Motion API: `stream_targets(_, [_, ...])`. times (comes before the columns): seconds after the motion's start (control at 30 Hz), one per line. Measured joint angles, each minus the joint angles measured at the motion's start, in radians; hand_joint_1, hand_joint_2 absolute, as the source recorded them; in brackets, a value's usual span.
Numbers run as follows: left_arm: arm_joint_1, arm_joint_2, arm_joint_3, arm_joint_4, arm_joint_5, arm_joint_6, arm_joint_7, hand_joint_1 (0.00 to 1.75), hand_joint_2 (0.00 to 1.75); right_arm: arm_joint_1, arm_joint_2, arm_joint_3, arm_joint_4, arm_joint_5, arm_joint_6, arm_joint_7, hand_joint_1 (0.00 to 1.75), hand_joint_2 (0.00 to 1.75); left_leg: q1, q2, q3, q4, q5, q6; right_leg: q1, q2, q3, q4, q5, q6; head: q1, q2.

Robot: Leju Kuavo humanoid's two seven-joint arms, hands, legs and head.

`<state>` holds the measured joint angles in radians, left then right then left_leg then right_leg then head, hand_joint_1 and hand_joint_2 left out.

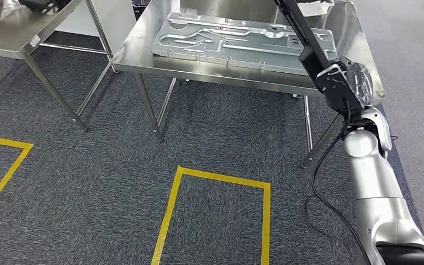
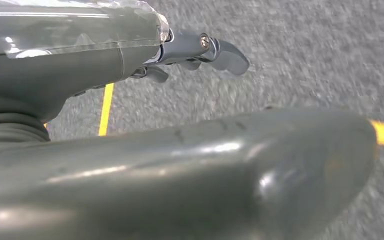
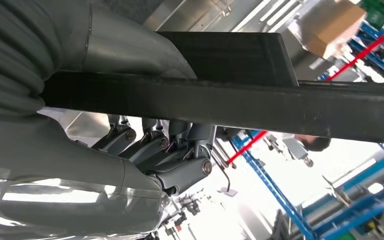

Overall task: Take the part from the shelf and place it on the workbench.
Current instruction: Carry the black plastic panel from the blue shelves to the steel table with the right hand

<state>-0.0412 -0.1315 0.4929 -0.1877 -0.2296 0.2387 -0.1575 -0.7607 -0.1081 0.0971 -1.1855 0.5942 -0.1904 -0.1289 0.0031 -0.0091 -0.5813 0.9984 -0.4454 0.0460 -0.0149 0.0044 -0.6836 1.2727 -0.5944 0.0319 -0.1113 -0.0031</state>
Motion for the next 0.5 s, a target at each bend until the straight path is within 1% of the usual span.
stream_targets(0.03, [0.000, -0.001, 0.000, 0.000, 0.000, 0.000, 0.000, 0.00, 0.00, -0.001, -0.001, 0.001, 0.009, 0.000, 0.004, 0.000, 1.75, 1.75, 0.001, -0.001, 0.011, 0.000, -0.009, -0.002, -0.003, 0.000, -0.025, 0.017, 0.000, 0.004, 0.000, 0.000])
stream_targets(0.07, [0.001, -0.001, 0.000, 0.000, 0.001, -0.001, 0.000, 0.00, 0.00, -0.003, -0.001, 0.001, 0.017, 0.001, 0.009, 0.000, 1.75, 1.75, 0.003, -0.002, 0.023, 0.000, -0.018, -0.004, -0.007, -0.001, -0.034, -0.001, 0.022, 0.008, 0.000, 0.000])
stream_targets(0.1, [0.001, -0.002, 0.000, 0.000, 0.003, -0.001, 0.000, 0.00, 0.00, -0.006, -0.001, 0.002, 0.025, 0.001, 0.012, 0.000, 1.75, 1.75, 0.004, -0.002, 0.038, 0.001, -0.029, -0.008, -0.010, -0.002, -0.027, -0.053, 0.066, 0.011, 0.000, 0.000])
stream_targets(0.13, [0.002, -0.002, 0.000, 0.000, 0.004, -0.002, 0.000, 0.00, 0.00, -0.010, -0.002, 0.003, 0.034, 0.001, 0.015, 0.000, 1.75, 1.75, 0.006, -0.002, 0.049, 0.002, -0.041, -0.013, -0.014, -0.005, -0.012, -0.124, 0.123, 0.015, 0.000, 0.000])
stream_targets(0.17, [0.003, -0.003, 0.001, 0.000, 0.006, -0.002, 0.000, 0.00, 0.00, -0.018, -0.002, 0.004, 0.045, 0.001, 0.018, 0.000, 1.75, 1.75, 0.007, -0.002, 0.059, 0.004, -0.052, -0.020, -0.014, -0.007, 0.002, -0.186, 0.161, 0.017, 0.000, 0.000])
stream_targets(0.2, [0.002, -0.003, 0.001, 0.000, 0.007, -0.002, -0.001, 0.00, 0.00, -0.025, -0.002, 0.005, 0.056, 0.001, 0.021, -0.001, 1.75, 1.75, 0.007, -0.002, 0.064, 0.005, -0.061, -0.027, -0.012, -0.008, 0.012, -0.228, 0.186, 0.013, 0.000, 0.000])
stream_targets(0.23, [0.001, -0.003, 0.001, 0.000, 0.007, -0.002, -0.001, 0.00, 0.00, -0.032, -0.003, 0.006, 0.067, 0.002, 0.025, -0.001, 1.75, 1.75, 0.007, -0.002, 0.067, 0.005, -0.067, -0.035, -0.008, -0.008, 0.015, -0.246, 0.194, 0.006, 0.000, 0.000])
stream_targets(0.27, [0.000, -0.003, 0.002, 0.000, 0.008, -0.002, -0.002, 0.00, 0.00, -0.037, -0.003, 0.007, 0.077, 0.002, 0.028, 0.000, 1.75, 1.75, 0.007, -0.002, 0.072, 0.005, -0.071, -0.041, -0.004, -0.008, 0.017, -0.246, 0.185, -0.004, 0.000, 0.000])
stream_targets(0.3, [-0.001, -0.003, 0.002, 0.000, 0.008, -0.002, -0.002, 0.00, 0.00, -0.042, -0.002, 0.008, 0.085, 0.004, 0.031, 0.002, 1.75, 1.75, 0.007, -0.001, 0.075, 0.004, -0.075, -0.048, -0.004, -0.006, 0.022, -0.246, 0.185, -0.014, 0.000, 0.000])
stream_targets(0.33, [-0.001, -0.002, 0.002, 0.000, 0.008, -0.002, -0.003, 0.00, 0.00, -0.048, -0.001, 0.011, 0.091, 0.007, 0.034, 0.004, 1.75, 1.75, 0.007, 0.000, 0.076, 0.013, -0.079, -0.053, -0.005, -0.005, 0.028, -0.248, 0.184, -0.022, 0.000, 0.000])
stream_targets(0.37, [-0.002, -0.002, 0.002, 0.000, 0.008, -0.002, -0.003, 0.00, 0.00, -0.057, 0.000, 0.014, 0.098, 0.012, 0.037, 0.006, 1.75, 1.75, 0.008, 0.001, 0.066, 0.039, -0.084, -0.058, -0.007, -0.005, 0.036, -0.250, 0.179, -0.029, 0.000, 0.000])
stream_targets(0.4, [-0.003, -0.002, 0.002, 0.000, 0.008, -0.002, -0.003, 0.00, 0.00, -0.069, 0.001, 0.018, 0.105, 0.018, 0.038, 0.009, 1.75, 1.75, 0.009, 0.002, 0.041, 0.085, -0.095, -0.061, -0.007, -0.004, 0.044, -0.252, 0.175, -0.036, 0.000, 0.000])
stream_targets(0.43, [-0.003, -0.002, 0.002, 0.000, 0.008, -0.002, -0.004, 0.00, 0.00, -0.082, 0.003, 0.022, 0.113, 0.026, 0.039, 0.015, 1.75, 1.75, 0.010, 0.003, 0.003, 0.150, -0.112, -0.065, -0.007, -0.004, 0.051, -0.254, 0.169, -0.041, 0.000, 0.000])
stream_targets(0.47, [-0.003, -0.003, 0.003, 0.000, 0.008, -0.002, -0.004, 0.00, 0.00, -0.093, 0.006, 0.025, 0.123, 0.034, 0.039, 0.023, 1.75, 1.75, 0.010, 0.003, -0.042, 0.221, -0.137, -0.067, -0.005, -0.004, 0.059, -0.254, 0.161, -0.045, 0.000, 0.000])
stream_targets(0.5, [-0.003, -0.003, 0.003, 0.000, 0.008, -0.002, -0.004, 0.00, 0.00, -0.101, 0.009, 0.029, 0.132, 0.039, 0.040, 0.031, 1.75, 1.75, 0.010, 0.003, -0.083, 0.279, -0.159, -0.068, -0.002, -0.003, 0.067, -0.254, 0.154, -0.048, 0.000, 0.000])
